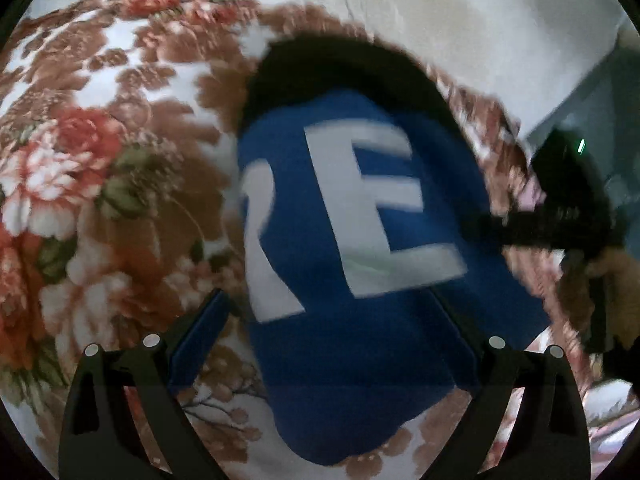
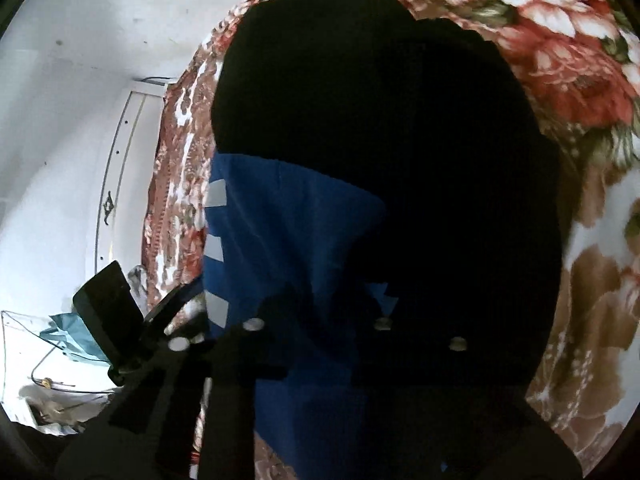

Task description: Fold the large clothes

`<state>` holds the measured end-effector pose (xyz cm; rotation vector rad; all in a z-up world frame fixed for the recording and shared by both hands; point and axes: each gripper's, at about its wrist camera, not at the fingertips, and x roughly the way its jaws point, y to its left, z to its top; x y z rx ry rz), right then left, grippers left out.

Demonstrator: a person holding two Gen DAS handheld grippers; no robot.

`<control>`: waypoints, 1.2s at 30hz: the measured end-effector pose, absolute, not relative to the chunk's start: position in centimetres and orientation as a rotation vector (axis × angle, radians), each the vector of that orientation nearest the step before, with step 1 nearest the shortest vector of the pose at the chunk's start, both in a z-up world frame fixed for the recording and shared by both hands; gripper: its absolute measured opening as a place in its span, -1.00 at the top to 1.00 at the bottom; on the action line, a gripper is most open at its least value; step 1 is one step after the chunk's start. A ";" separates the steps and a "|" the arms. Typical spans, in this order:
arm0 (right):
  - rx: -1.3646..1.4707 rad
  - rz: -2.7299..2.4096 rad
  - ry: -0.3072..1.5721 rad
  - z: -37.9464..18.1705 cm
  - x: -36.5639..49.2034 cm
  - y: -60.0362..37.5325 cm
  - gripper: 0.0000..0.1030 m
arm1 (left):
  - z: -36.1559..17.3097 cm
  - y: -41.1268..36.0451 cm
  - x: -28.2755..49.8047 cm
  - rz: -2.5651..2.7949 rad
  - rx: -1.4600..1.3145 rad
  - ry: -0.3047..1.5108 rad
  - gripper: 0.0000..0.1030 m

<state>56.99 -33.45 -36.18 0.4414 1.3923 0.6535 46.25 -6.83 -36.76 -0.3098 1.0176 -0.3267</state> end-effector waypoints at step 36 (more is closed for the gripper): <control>0.223 0.499 1.393 -41.2 54.0 -39.1 0.76 | -38.4 -18.0 45.6 -0.510 0.361 0.899 -0.66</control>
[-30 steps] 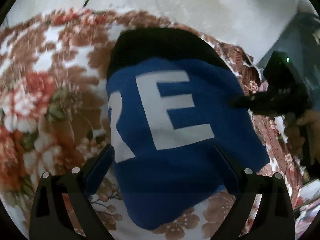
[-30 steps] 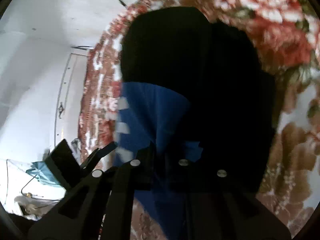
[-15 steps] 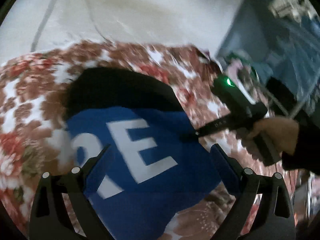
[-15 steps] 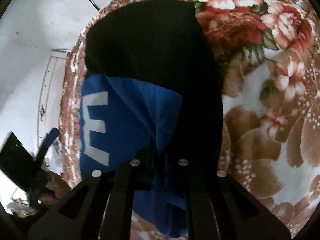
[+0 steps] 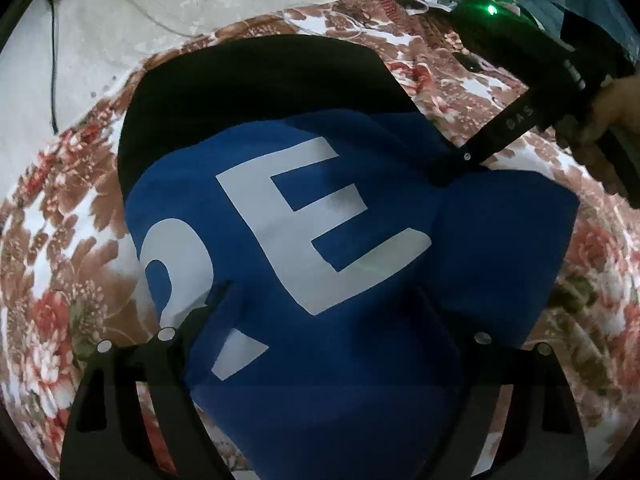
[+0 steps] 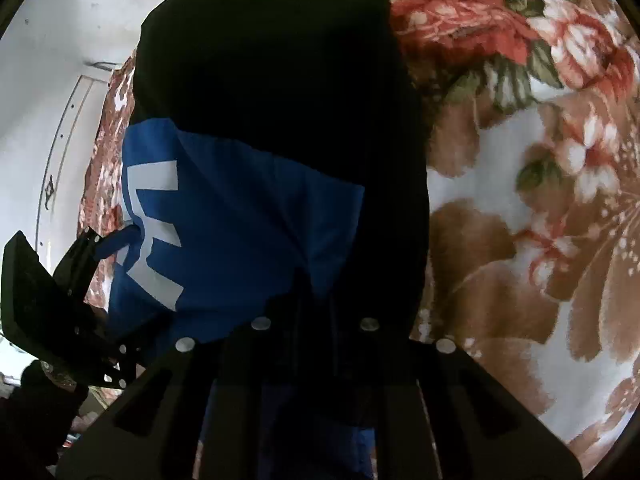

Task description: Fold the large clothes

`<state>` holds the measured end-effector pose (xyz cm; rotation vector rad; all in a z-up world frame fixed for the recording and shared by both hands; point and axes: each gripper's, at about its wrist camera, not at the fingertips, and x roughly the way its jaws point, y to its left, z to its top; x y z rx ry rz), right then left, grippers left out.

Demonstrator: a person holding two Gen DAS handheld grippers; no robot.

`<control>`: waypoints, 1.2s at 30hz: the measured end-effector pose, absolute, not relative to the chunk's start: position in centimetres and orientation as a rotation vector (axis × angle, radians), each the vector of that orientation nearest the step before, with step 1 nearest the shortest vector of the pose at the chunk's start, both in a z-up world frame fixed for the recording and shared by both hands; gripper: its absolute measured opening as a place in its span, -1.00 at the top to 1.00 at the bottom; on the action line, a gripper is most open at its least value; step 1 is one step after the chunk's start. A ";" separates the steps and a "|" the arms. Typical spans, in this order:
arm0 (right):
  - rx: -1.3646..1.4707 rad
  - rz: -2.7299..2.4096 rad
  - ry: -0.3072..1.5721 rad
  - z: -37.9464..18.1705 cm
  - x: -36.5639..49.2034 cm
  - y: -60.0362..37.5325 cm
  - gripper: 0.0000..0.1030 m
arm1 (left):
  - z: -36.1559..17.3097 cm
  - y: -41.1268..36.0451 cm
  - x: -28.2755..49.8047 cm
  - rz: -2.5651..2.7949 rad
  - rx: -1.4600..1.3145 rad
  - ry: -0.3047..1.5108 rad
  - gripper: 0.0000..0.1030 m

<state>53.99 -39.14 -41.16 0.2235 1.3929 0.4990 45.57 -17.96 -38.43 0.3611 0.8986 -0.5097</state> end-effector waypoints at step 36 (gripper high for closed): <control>0.274 0.405 1.231 -34.9 57.3 -41.4 -0.91 | -33.0 -6.5 47.0 -0.392 -0.215 1.024 -0.89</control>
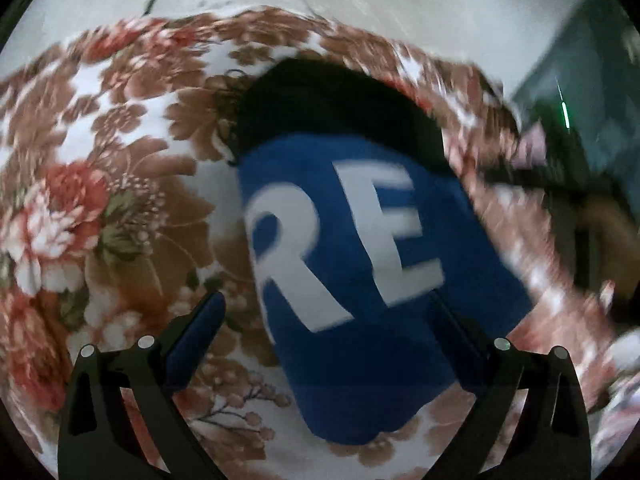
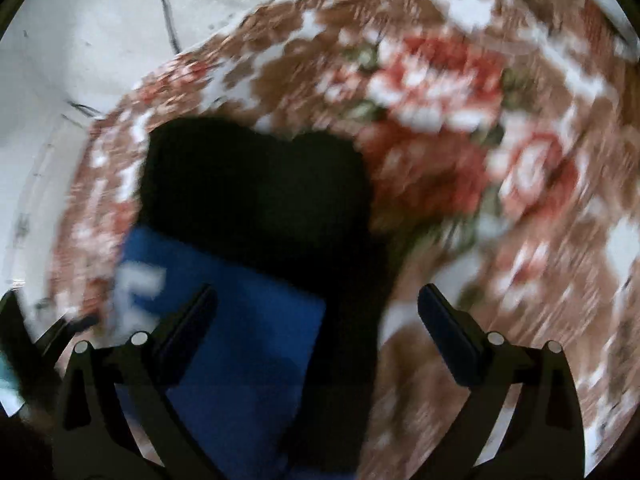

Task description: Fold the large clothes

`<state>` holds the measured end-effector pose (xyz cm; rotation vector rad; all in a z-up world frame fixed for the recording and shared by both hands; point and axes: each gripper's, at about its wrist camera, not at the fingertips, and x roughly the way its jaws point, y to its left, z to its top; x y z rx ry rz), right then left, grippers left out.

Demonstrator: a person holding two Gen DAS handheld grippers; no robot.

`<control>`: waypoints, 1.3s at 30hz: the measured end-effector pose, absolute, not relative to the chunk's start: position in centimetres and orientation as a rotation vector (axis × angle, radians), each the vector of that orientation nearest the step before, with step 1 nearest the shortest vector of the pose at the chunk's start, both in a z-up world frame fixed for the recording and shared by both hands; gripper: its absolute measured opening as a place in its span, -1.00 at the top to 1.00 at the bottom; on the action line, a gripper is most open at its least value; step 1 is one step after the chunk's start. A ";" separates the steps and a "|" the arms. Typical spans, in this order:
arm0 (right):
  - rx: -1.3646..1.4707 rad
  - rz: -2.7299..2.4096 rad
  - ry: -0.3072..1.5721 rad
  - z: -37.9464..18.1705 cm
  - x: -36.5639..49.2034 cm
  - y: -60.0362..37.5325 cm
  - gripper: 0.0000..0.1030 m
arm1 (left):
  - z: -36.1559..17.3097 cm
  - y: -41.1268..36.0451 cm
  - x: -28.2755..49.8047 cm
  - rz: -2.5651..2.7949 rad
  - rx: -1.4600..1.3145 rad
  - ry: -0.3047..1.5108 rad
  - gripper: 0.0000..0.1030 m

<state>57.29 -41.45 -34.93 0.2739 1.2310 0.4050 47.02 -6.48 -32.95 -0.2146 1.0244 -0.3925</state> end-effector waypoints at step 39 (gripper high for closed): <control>0.531 0.690 1.410 -41.9 58.1 -35.5 0.09 | -40.8 -14.3 53.7 -0.575 -0.165 1.162 -0.25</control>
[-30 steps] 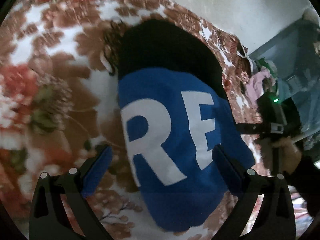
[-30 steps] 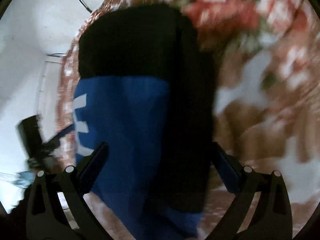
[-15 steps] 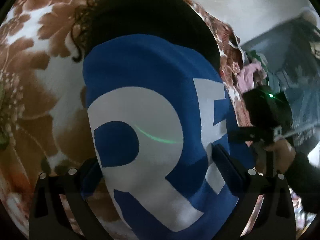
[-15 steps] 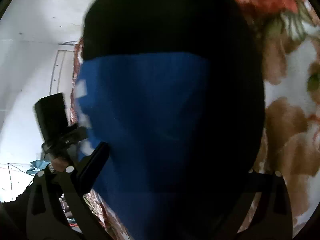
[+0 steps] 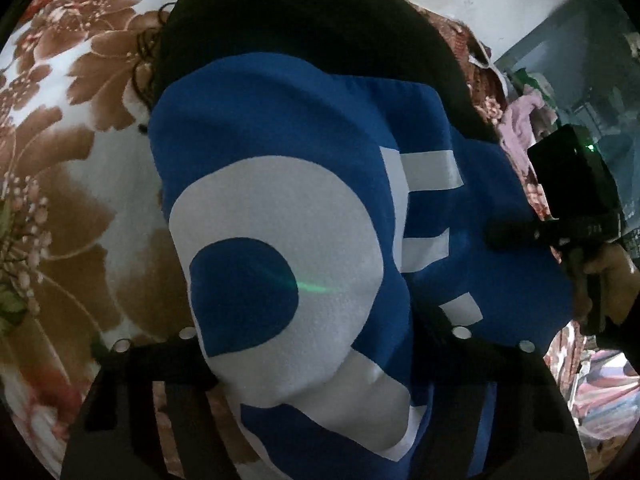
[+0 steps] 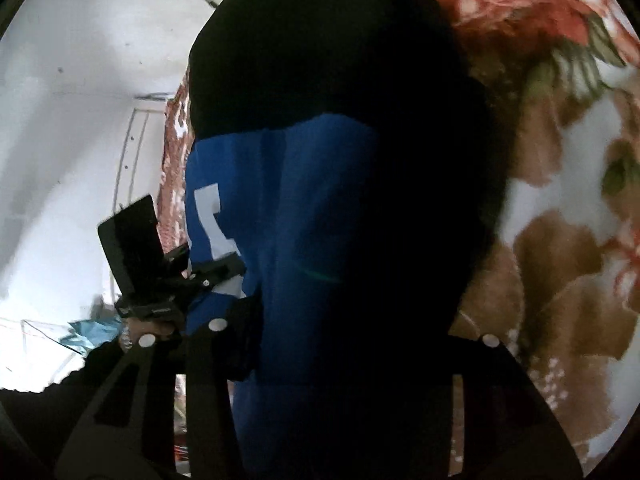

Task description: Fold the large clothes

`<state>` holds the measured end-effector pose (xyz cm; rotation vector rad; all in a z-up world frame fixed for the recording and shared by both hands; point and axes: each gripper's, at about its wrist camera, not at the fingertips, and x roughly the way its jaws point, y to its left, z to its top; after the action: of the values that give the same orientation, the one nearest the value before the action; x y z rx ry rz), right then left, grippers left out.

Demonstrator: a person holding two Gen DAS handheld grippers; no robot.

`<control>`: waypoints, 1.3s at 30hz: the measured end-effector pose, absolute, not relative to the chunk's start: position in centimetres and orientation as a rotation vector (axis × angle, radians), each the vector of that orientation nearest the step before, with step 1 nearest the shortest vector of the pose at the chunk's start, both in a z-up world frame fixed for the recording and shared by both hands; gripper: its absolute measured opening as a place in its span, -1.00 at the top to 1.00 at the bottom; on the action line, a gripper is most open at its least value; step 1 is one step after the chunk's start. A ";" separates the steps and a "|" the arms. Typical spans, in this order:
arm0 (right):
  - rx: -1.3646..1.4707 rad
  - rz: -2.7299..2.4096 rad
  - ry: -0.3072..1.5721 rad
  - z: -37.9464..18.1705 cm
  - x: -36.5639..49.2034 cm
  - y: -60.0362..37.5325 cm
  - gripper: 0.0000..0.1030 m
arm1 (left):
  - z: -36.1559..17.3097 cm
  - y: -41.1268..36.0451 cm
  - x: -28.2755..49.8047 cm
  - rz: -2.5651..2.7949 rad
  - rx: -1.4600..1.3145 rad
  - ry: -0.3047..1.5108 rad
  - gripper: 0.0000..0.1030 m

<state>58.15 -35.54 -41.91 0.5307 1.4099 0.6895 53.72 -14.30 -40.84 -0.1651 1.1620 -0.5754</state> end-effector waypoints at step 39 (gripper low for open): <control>0.856 0.322 1.029 -20.1 20.3 -55.1 0.30 | -17.2 -41.8 30.3 -1.203 0.176 0.926 0.14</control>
<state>20.32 -55.13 -20.12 0.8561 1.0291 0.3218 30.30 -41.83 -17.18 0.1755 0.9257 -1.2031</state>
